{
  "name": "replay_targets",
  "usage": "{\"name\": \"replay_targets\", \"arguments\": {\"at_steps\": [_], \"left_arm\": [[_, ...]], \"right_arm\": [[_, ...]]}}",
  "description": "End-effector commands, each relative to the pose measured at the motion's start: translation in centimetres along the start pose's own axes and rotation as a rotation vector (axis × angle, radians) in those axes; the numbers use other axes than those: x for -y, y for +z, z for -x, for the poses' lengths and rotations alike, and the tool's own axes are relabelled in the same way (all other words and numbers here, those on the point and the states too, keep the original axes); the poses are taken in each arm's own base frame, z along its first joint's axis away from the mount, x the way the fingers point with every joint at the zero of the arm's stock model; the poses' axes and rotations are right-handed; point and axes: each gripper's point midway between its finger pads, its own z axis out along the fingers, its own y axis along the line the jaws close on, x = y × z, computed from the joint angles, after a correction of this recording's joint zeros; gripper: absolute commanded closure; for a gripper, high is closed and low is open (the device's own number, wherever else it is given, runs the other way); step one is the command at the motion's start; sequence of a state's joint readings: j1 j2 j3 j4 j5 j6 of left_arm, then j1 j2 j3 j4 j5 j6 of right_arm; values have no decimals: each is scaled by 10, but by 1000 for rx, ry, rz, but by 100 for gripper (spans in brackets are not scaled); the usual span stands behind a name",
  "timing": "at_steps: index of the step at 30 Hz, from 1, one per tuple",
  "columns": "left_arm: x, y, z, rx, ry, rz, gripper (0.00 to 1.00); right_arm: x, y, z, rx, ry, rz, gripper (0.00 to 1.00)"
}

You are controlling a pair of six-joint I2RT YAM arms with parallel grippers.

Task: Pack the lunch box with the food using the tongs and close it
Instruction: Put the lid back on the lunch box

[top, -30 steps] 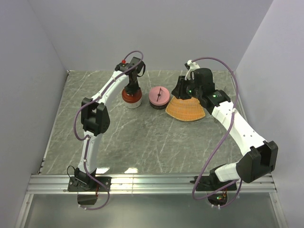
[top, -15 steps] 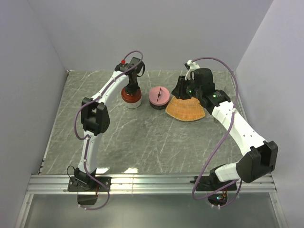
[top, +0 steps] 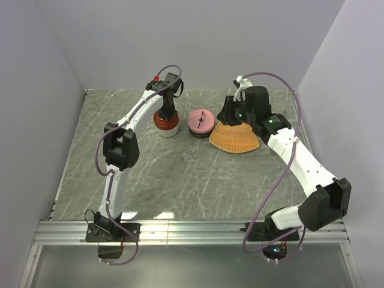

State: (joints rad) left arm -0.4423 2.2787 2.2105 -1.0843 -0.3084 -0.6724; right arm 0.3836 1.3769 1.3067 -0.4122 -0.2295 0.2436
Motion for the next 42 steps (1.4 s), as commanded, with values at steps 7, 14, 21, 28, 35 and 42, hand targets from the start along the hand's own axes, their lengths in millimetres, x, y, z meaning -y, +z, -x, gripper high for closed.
{"name": "replay_targets", "arguments": {"at_steps": [7, 14, 21, 28, 35, 42], "left_arm": [[-3, 22, -21, -75, 54, 28, 100], [-3, 19, -19, -59, 61, 20, 93], [1, 5, -3, -8, 53, -12, 56], [5, -13, 16, 72, 28, -41, 38], [7, -60, 54, 266, -12, -68, 31], [-10, -144, 96, 495, -108, -144, 0]], "right_arm": [[-7, -7, 12, 44, -23, 19, 64], [-6, -6, 11, 40, -23, 19, 64], [-6, -6, 12, 42, -24, 20, 64], [-5, -5, 11, 38, -24, 17, 64], [-6, -5, 10, 36, -27, 16, 64], [3, -7, 14, 48, -39, -33, 65]]}}
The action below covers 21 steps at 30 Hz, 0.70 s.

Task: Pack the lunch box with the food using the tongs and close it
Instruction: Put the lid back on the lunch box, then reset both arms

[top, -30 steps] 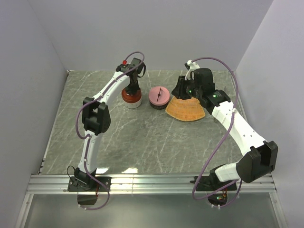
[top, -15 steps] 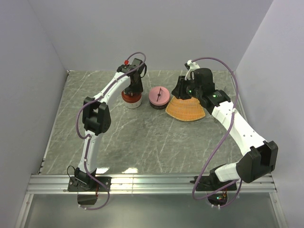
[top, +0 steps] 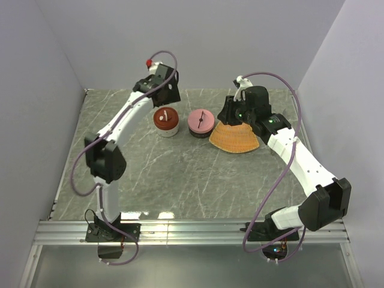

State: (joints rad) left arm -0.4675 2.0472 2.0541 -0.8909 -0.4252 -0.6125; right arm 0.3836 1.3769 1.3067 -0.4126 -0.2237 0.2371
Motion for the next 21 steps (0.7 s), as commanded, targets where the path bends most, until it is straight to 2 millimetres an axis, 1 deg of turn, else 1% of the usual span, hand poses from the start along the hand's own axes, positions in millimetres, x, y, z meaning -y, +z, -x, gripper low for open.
{"name": "replay_targets", "arguments": {"at_steps": [1, 2, 3, 4, 5, 6, 7, 8, 9, 10, 11, 12, 13, 14, 15, 16, 17, 18, 19, 20, 21], "left_arm": [[-5, -64, 64, 235, -93, -69, 0], [-7, -70, 67, 252, -102, -80, 1], [-9, -96, 85, 322, -138, -125, 1], [-15, -94, 75, 314, -130, -121, 1], [-23, -122, 87, 372, -161, -158, 0], [-24, -134, 95, 423, -189, -187, 0], [-31, -130, 81, 417, -186, -182, 1], [-44, -157, 89, 475, -226, -207, 1], [-48, -166, 93, 520, -254, -224, 1], [-60, -156, 76, 508, -247, -188, 1], [-73, -173, 77, 547, -272, -194, 1], [-81, -175, 72, 555, -281, -181, 0], [-94, -166, 58, 540, -279, -135, 0], [-104, -175, 56, 552, -298, -134, 1], [-112, -170, 45, 538, -294, -110, 0], [-122, -170, 39, 530, -297, -82, 1], [-129, -179, 37, 542, -312, -86, 1], [-134, -176, 30, 535, -309, -74, 1], [-139, -178, 27, 536, -311, -68, 1], [-144, -187, 28, 558, -319, -74, 1], [-146, -189, 28, 565, -320, -76, 1]], "right_arm": [[4, -9, 16, 55, -37, -41, 64], [11, -11, 19, 64, -44, -74, 64], [14, -12, 20, 71, -45, -92, 64], [21, -15, 23, 83, -43, -113, 64], [26, -17, 26, 95, -40, -134, 64], [32, -19, 28, 100, -35, -150, 64], [43, -24, 33, 118, -21, -178, 63], [50, -27, 35, 127, -11, -195, 63], [57, -31, 39, 143, -4, -217, 63], [70, -36, 43, 157, 11, -250, 62], [77, -39, 46, 167, 18, -269, 62], [83, -43, 48, 176, 25, -291, 62], [87, -47, 53, 190, 22, -304, 62], [96, -53, 57, 200, 29, -333, 61], [100, -59, 61, 215, 30, -359, 61], [104, -64, 67, 229, 28, -374, 61], [109, -71, 68, 238, 27, -404, 61], [110, -78, 73, 257, 22, -416, 61], [114, -83, 76, 268, 14, -443, 60], [115, -87, 78, 275, 12, -452, 60], [116, -89, 79, 281, 11, -461, 60]]}}
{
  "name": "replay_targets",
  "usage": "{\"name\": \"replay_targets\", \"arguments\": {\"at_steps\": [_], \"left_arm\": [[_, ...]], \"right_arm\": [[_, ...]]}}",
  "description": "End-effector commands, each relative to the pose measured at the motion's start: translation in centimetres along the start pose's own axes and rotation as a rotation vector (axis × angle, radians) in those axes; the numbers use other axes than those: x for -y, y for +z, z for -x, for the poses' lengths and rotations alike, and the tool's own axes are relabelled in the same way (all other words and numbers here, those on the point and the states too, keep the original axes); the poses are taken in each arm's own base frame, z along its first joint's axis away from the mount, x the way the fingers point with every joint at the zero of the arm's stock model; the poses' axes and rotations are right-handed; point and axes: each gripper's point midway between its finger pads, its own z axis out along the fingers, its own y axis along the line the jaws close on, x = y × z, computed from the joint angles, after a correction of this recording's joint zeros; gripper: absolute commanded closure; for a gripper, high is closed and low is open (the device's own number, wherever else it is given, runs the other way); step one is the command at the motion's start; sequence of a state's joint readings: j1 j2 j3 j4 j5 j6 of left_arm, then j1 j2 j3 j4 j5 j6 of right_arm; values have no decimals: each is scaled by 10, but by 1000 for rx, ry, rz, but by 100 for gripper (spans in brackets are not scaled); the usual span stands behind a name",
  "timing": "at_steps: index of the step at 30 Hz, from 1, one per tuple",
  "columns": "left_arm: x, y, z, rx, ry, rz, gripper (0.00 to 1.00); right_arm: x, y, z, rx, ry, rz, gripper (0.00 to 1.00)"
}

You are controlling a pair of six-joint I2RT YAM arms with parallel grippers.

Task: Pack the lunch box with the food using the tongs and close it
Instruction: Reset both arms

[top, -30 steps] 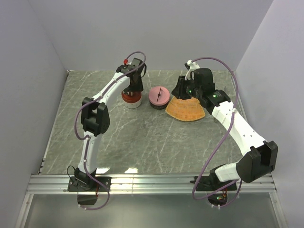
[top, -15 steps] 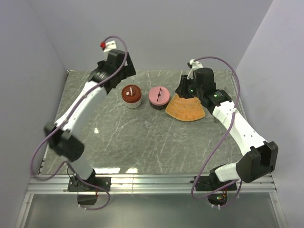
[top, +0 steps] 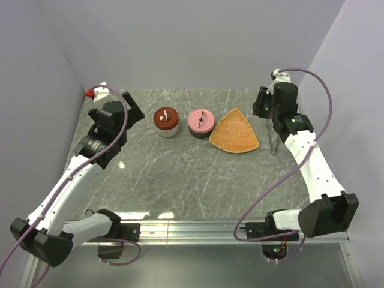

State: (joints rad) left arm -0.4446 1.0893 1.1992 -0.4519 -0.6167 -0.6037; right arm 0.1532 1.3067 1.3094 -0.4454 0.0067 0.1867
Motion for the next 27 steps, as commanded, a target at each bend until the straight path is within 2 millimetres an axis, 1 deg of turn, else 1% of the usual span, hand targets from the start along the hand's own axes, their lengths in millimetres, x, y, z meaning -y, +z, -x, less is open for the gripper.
{"name": "replay_targets", "arguments": {"at_steps": [1, 4, 5, 6, 8, 11, 20, 27], "left_arm": [[-13, -13, 16, 69, -38, 15, 1], [-18, -18, 27, 101, -45, 32, 0], [-20, -17, 24, 90, -27, 49, 0], [-22, -18, 28, 98, -25, 67, 0], [-24, -13, 24, 80, -4, 98, 1], [-23, -9, 21, 60, 16, 107, 0], [-12, -5, 23, 63, 18, 68, 1], [-14, -2, 20, 57, 31, 85, 0]], "right_arm": [[10, -29, 42, 131, -21, -57, 60], [10, -30, 41, 132, -17, -53, 60], [10, -31, 41, 134, -14, -54, 60], [10, -31, 42, 137, -14, -55, 59], [10, -32, 44, 141, -11, -54, 57], [10, -33, 44, 143, -4, -55, 56], [9, -33, 44, 146, 1, -51, 56], [8, -34, 44, 147, 0, -45, 56]]}}
